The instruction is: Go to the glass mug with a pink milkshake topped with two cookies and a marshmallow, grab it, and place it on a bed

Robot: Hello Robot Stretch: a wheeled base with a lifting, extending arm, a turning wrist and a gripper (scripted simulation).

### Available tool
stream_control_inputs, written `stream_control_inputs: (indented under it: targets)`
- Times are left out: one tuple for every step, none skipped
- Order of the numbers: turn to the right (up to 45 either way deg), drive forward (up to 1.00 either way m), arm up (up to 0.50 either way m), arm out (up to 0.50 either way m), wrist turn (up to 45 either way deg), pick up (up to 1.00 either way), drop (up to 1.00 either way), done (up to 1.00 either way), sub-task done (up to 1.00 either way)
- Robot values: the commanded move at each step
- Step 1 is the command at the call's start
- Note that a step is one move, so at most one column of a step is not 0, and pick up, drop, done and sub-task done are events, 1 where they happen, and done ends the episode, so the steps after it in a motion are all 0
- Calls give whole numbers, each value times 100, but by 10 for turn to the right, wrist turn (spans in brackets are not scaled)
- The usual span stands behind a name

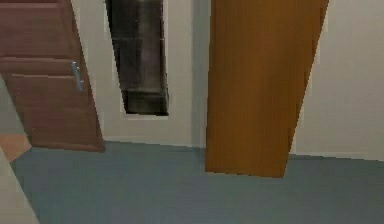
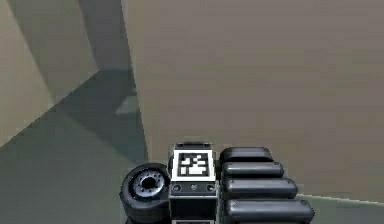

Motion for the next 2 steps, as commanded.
stream_control_inputs:
  targets:
    - [60,0,0,0,0,0,0,0,0]
    - [0,55,0,0,0,0,0,0,0]
